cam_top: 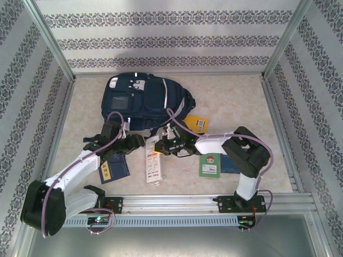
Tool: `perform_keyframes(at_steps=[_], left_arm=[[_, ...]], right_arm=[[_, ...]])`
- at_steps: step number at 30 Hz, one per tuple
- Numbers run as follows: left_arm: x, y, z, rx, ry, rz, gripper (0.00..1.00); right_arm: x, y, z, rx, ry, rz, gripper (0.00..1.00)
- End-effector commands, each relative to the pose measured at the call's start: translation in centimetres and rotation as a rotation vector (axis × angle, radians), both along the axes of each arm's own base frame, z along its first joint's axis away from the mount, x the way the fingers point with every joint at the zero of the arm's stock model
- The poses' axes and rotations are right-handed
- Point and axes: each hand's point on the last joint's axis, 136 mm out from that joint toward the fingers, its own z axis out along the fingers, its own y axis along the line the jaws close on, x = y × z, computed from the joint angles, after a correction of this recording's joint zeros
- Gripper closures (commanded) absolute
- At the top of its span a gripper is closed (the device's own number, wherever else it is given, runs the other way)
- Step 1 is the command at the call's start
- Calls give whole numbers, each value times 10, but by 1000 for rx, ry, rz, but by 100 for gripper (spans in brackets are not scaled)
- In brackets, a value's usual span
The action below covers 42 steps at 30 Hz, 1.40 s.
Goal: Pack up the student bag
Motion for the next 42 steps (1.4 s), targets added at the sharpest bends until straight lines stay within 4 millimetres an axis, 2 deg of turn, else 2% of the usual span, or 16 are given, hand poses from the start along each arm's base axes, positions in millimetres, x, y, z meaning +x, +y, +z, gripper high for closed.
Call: perform_keyframes(at_steps=[1,4,8,11,14,19,25,33,36,37,38,39,42], left_arm=[[-14,-3,14,24,10,-88,38],[-13,-12,34,1,-25,-147,31],[-11,-32,71,-124,-101,-234,29],[-12,-50,104,-267,-179,-312,29],[-18,-62,133,-369,-257,-390,31],[-27,-71,159,-447,-323,-459,38],[-38,-83,172,-512,-373,-500,55],[-37,-85,178,-515,-403,-470,89],[-34,-83,181,-507,-418,-444,96],[-32,-82,183,-503,-423,-431,97],[-29,-81,184,-499,-428,-410,99],[-27,-80,188,-500,-432,-389,100],[-12,-70,199,-497,-456,-265,100]], right_arm=[[-1,-7,48,94,-124,71,98],[-4,-15,85,167,-204,108,98],[-16,-24,131,257,-293,167,98],[-28,-28,158,313,-339,211,98],[-37,-32,177,349,-372,232,98],[-47,-33,190,383,-392,254,98],[-47,-33,191,387,-396,240,98],[-46,-38,196,387,-409,219,98],[-39,-46,193,357,-418,164,86],[-36,-50,193,350,-425,139,77],[-31,-55,192,335,-429,98,60],[-26,-61,190,317,-434,45,48],[-12,-80,188,289,-453,-137,23]])
